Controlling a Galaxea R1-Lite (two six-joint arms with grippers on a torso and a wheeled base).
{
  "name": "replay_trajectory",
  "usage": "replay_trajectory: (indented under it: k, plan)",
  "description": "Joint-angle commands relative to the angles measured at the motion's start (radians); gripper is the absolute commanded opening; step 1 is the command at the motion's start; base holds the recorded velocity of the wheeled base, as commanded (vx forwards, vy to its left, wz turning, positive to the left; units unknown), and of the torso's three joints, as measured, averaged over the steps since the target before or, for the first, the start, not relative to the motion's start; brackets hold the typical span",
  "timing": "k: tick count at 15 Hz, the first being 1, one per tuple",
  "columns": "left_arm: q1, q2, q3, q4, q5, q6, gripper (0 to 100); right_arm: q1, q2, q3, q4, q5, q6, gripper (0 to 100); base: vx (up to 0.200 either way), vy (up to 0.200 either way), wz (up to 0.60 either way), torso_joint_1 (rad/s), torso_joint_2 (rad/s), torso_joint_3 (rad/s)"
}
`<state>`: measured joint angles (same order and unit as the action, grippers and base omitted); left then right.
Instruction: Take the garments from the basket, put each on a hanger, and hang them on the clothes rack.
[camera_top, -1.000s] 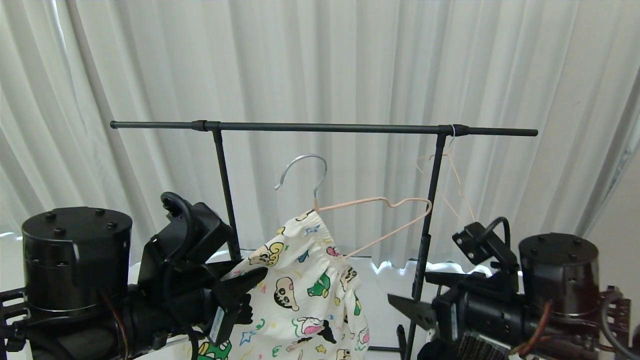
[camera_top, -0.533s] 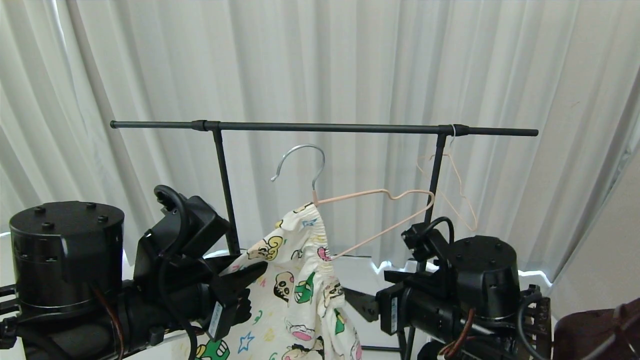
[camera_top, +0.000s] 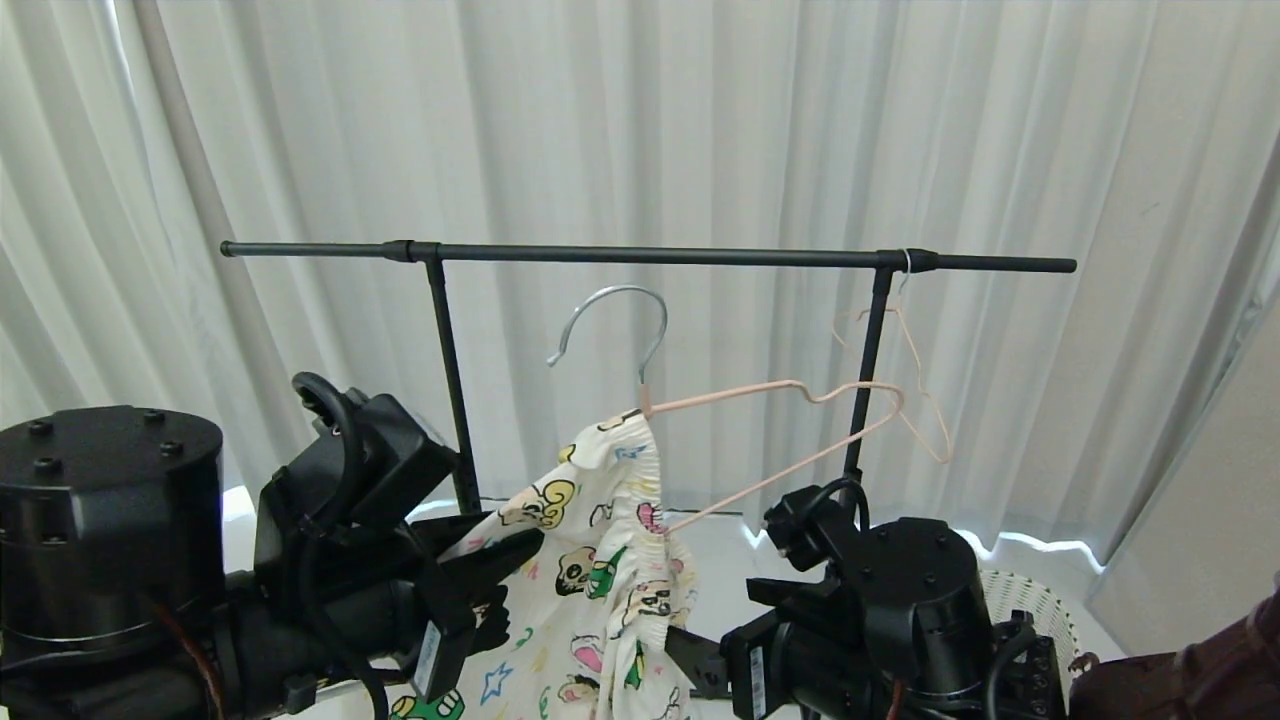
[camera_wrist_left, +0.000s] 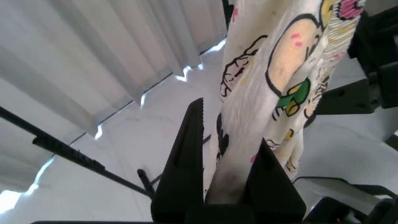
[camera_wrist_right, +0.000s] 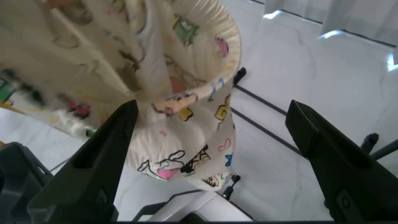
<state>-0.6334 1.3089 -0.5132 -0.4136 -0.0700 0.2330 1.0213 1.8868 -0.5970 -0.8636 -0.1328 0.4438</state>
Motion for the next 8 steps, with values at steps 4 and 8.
replay_trajectory:
  k: [4, 8]
  plan:
    - [-0.028, -0.03, -0.01, -0.001, 0.003, 0.0, 0, -0.001, 0.009, 0.033, 0.0, -0.027, -0.001, 100, 0.0, 0.0, 0.0, 0.0, 0.0, 0.0]
    - [0.001, -0.043, -0.005, -0.001, 0.004, 0.002, 0, -0.049, -0.003, 0.103, 0.0, -0.076, -0.004, 100, 0.0, 0.0, 0.0, 0.0, 0.0, 0.0]
